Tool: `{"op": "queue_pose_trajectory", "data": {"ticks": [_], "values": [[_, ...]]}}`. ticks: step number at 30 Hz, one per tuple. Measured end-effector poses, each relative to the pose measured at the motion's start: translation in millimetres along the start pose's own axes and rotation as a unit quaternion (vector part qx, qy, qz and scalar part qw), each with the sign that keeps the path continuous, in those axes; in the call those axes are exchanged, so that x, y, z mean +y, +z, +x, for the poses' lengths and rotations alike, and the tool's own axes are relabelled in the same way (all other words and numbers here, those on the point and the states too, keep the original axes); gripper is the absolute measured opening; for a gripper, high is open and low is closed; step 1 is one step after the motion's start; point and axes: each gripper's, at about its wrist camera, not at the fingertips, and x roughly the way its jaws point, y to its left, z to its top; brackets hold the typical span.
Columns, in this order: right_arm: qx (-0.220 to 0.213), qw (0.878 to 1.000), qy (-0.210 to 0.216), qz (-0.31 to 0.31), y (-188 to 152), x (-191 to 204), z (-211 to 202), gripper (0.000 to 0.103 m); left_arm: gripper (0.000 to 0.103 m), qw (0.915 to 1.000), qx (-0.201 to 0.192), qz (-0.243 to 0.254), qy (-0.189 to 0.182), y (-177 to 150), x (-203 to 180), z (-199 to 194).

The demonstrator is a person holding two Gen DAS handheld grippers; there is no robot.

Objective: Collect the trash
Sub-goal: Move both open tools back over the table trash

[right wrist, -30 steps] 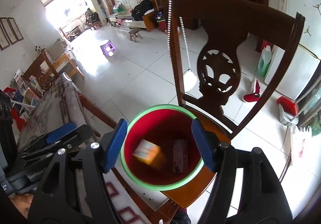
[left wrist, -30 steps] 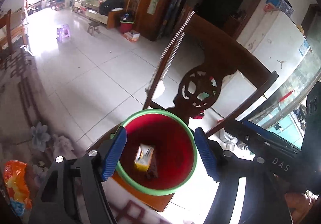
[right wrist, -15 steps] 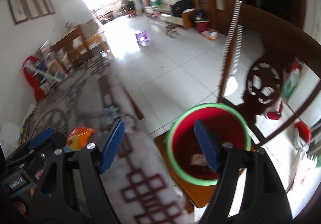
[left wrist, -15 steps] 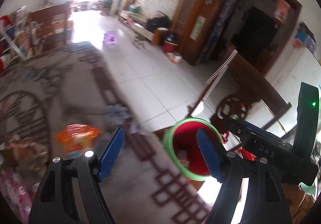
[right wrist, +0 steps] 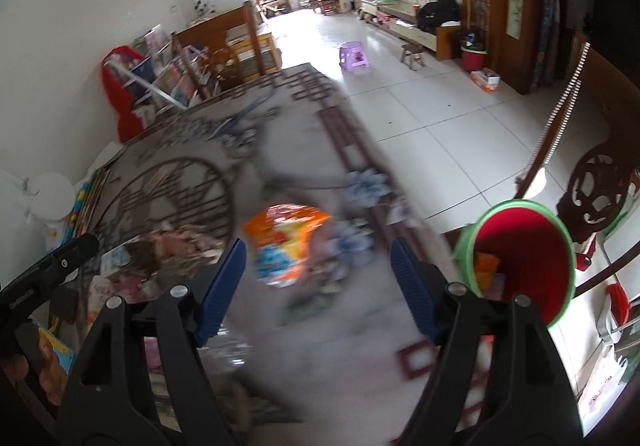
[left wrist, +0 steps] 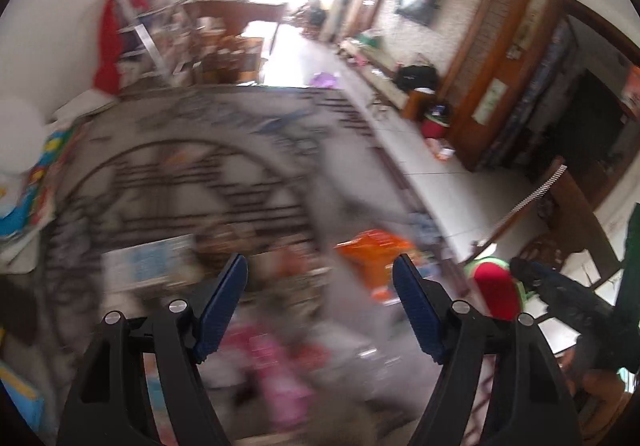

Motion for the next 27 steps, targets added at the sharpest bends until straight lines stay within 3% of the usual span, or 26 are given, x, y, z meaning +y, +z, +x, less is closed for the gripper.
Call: {"op": "queue_pose_trajectory", "data": {"ticks": [7, 11, 21, 27], "values": [[0.025, 0.999, 0.019, -0.026, -23.5, 76.8, 11.1, 0.075, 0.072, 0.9961, 0.044, -0.045, 0.062, -22.9, 99.6, -3.4], [0.04, 0.997, 0.021, -0.059, -35.7, 111.2, 11.6, 0.077, 0.072, 0.9916, 0.088, -0.066, 0.068, -41.9, 136.5, 15.8], [0.091, 0.99, 0.03, -0.1, -57.9, 156.7, 18.8, 0.077, 0.072, 0.9791, 0.17, -0.11, 0.017, -68.7, 166.2, 56.9], [0.12, 0.987, 0.033, -0.102, -70.0, 167.6, 31.3, 0.078, 0.069, 0.9772, 0.186, -0.101, 0.011, -78.5, 162.6, 63.4]]}}
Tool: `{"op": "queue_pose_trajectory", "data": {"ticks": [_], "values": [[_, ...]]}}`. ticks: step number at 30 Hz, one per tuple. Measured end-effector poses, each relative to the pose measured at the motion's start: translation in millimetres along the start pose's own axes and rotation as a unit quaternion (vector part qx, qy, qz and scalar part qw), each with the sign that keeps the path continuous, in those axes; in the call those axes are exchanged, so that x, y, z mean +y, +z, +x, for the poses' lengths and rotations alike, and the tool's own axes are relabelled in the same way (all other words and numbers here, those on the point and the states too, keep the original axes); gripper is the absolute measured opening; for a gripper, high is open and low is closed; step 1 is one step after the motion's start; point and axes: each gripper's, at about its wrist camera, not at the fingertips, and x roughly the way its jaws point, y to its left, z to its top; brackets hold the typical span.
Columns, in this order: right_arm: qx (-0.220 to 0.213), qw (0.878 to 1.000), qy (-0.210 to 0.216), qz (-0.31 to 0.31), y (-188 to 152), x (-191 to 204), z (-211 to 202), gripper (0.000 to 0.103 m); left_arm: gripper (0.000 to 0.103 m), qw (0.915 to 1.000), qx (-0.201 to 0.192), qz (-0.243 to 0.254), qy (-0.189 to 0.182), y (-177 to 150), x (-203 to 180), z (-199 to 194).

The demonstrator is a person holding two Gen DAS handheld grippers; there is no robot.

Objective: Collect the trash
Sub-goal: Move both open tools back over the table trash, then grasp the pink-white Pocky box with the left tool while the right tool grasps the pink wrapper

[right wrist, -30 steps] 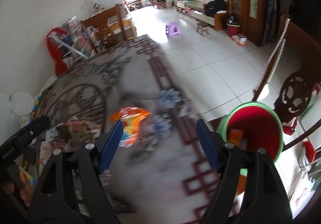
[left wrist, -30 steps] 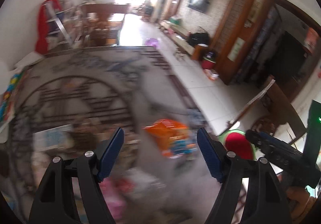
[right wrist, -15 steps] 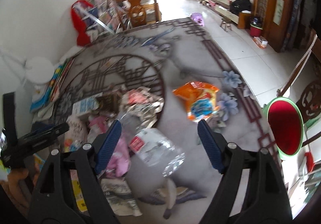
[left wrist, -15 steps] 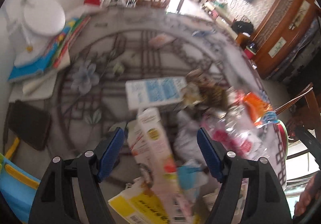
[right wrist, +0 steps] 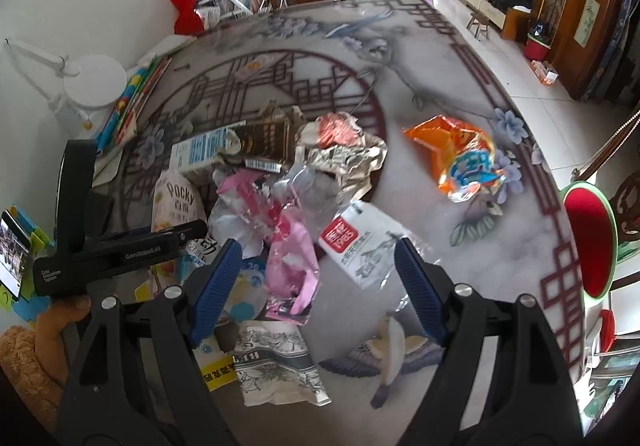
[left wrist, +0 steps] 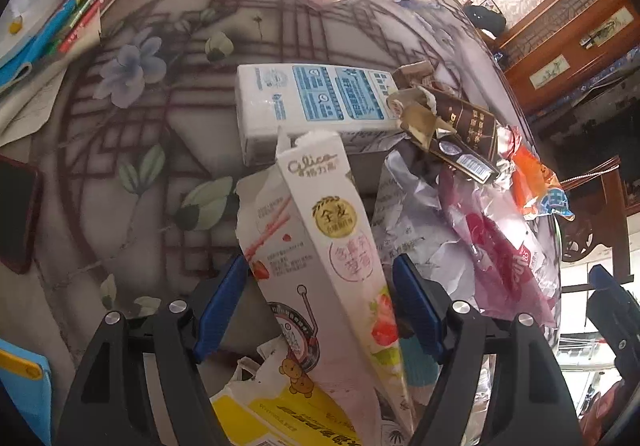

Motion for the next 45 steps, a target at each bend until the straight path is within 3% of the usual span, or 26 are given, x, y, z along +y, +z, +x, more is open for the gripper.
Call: {"op": "queue_pose_trajectory", "data": {"ticks": [1, 3, 6, 12, 19, 25, 31, 43, 45], "values": [[0.002, 1.0, 0.001, -0.001, -0.7, 1.6, 1.3, 0.078, 0.067, 1.0, -0.004, 0.0, 0.001, 0.2, 0.9, -0.9], [0.005, 1.0, 0.001, -0.005, -1.2, 5.0, 3.9, 0.079, 0.049, 0.9999, -0.01, 0.002, 0.001, 0.9, 1.3, -3.3], [0.012, 1.0, 0.002, -0.012, -1.4, 10.3, 9.0, 0.079, 0.031, 0.9996, -0.023, 0.012, -0.003, 2.1, 1.4, -11.8], [0.033, 0.999, -0.002, -0.022, -3.9, 17.0, 24.1, 0.079, 0.03, 0.9958, -0.082, 0.039, -0.009, 9.4, -11.6, -50.5], [0.051, 0.997, -0.022, -0.047, -8.2, 29.7, 37.4, 0.079, 0.03, 0.9845, -0.157, 0.078, 0.005, 19.5, -33.6, -92.4], [0.039, 0.996, -0.036, -0.065, -6.9, 33.0, 32.1, 0.078, 0.03, 0.9815, -0.177, 0.07, 0.018, 22.4, -28.6, -102.0], [0.047, 0.996, -0.037, -0.072, -9.3, 34.3, 36.7, 0.062, 0.03, 0.9809, -0.183, 0.058, 0.029, 22.7, -23.2, -106.3], [0.055, 0.996, -0.04, -0.066, -14.1, 28.3, 47.3, 0.062, 0.03, 0.9762, -0.205, 0.056, 0.041, 18.4, -31.8, -117.8], [0.058, 0.995, -0.038, -0.074, -15.4, 30.2, 50.0, 0.049, 0.03, 0.9759, -0.207, 0.055, 0.04, 18.4, -33.0, -119.3]]}}
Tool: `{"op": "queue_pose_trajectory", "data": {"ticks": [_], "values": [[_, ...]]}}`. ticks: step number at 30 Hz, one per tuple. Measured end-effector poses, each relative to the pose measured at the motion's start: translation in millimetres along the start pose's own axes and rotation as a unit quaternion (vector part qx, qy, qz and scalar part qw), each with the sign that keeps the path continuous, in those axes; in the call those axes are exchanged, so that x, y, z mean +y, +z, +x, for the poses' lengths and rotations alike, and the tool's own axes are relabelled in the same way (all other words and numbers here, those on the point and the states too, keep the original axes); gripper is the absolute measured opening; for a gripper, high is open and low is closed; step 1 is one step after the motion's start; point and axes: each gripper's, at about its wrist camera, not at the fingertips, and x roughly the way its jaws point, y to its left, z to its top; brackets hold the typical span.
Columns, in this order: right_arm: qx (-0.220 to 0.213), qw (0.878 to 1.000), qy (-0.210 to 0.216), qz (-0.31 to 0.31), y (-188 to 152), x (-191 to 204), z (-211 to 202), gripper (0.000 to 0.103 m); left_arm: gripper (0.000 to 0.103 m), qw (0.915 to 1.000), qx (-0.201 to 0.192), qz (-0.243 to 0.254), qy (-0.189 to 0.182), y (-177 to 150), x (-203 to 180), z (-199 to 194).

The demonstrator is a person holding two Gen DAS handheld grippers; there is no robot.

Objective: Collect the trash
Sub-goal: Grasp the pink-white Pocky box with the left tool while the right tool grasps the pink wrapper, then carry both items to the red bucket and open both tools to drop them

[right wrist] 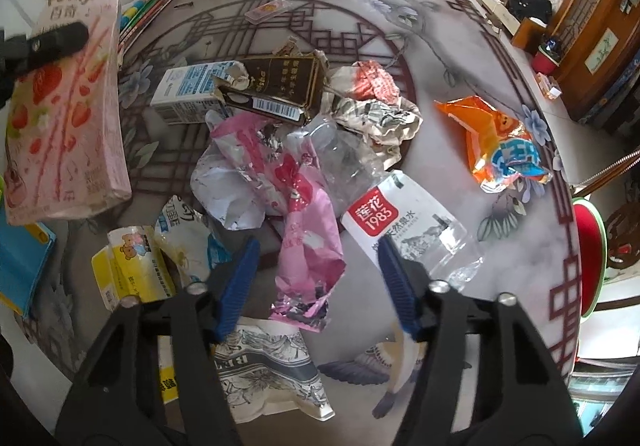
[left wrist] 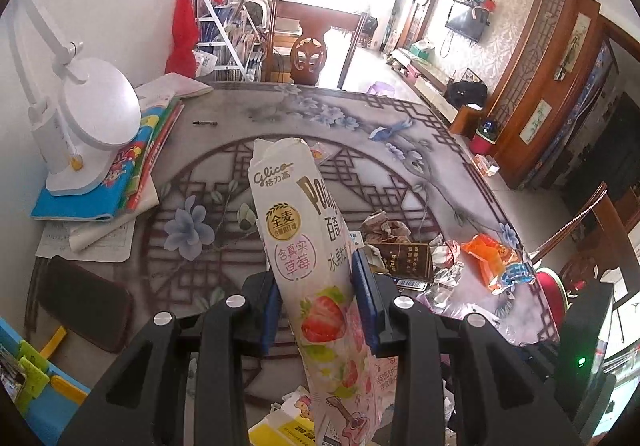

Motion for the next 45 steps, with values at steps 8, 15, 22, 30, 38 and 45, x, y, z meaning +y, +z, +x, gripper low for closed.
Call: {"op": "queue_pose_trajectory", "data": {"ticks": [8, 15, 22, 30, 38, 45], "values": [[-0.018, 1.0, 0.02, -0.006, 1.3, 3.5, -9.5, 0.018, 0.031, 1.0, -0.001, -0.002, 0.003, -0.4, -0.2, -1.6], [-0.095, 0.995, 0.002, -0.027, 18.0, 12.3, -62.8, 0.017, 0.031, 1.0, 0.0, -0.004, 0.003, -0.1, 0.1, -2.2], [-0.154, 0.987, -0.02, -0.033, 31.0, 13.9, -104.9, 0.017, 0.031, 1.0, 0.002, 0.002, -0.002, 1.1, -3.3, -2.5], [-0.182, 0.982, -0.034, -0.017, 35.8, -1.3, -123.3, 0.017, 0.031, 0.9998, 0.0, 0.021, -0.005, 4.3, -16.8, -5.1], [-0.189, 0.981, -0.038, -0.001, 34.1, -16.6, -126.7, 0.017, 0.031, 0.9996, -0.001, 0.029, -0.005, 5.1, -27.7, -6.7], [-0.188, 0.981, -0.035, 0.003, 30.9, -24.9, -126.0, 0.017, 0.031, 0.9996, -0.002, 0.028, -0.003, 4.5, -31.5, -6.3]]}}
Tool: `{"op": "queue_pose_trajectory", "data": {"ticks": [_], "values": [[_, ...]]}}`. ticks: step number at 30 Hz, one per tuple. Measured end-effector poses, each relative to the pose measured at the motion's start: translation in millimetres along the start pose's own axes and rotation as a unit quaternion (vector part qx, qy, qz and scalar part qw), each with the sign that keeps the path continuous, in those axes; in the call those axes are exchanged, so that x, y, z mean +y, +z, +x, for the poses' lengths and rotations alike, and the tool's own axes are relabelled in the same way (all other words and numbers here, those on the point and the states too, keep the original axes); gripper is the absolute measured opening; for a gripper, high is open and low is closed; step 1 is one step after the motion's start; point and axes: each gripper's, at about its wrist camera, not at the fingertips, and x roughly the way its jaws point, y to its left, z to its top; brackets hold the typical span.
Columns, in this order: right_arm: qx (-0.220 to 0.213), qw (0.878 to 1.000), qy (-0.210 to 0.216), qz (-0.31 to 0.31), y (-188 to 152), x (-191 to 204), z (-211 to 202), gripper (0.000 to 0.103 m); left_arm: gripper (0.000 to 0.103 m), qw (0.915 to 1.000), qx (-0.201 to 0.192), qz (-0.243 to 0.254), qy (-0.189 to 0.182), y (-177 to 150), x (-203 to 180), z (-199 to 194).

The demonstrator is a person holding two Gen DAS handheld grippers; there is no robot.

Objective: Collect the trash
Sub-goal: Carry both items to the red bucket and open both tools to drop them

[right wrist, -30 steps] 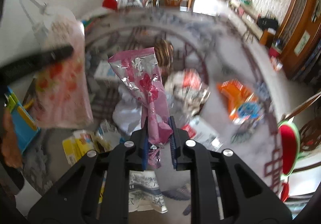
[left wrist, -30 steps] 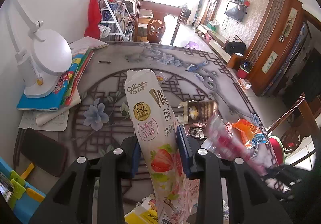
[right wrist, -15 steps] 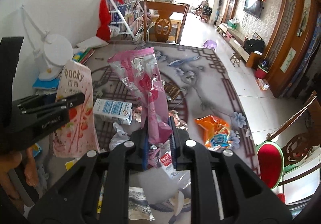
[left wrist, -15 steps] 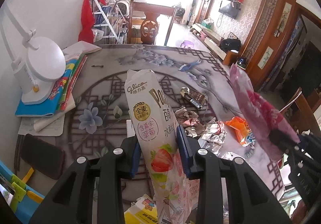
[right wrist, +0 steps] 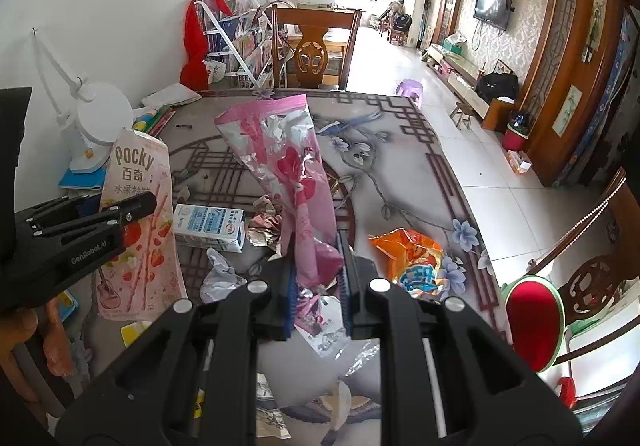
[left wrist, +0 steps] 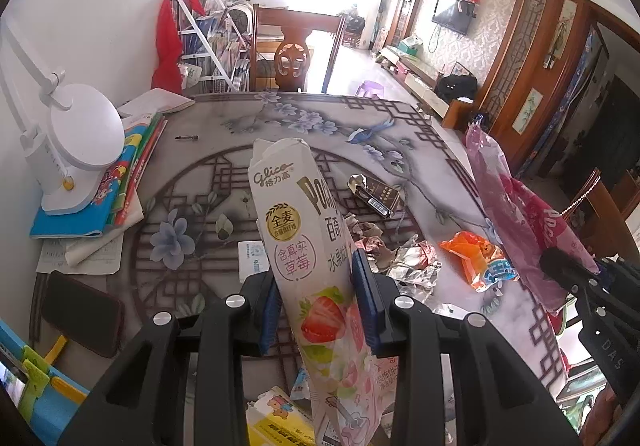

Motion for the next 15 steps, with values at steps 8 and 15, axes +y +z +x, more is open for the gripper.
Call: {"op": "queue_pose_trajectory", "data": {"ticks": [8, 15], "values": [[0.004, 1.0, 0.002, 0.014, -5.5, -22.1, 1.3, 0.017, 0.031, 0.9999, 0.005, 0.011, 0.001, -1.4, -30.0, 2.4], [0.008, 1.0, 0.001, 0.029, -11.8, -66.9, 3.8, 0.017, 0.031, 0.9997, 0.012, 0.021, -0.002, 0.4, -74.6, 14.5]]}}
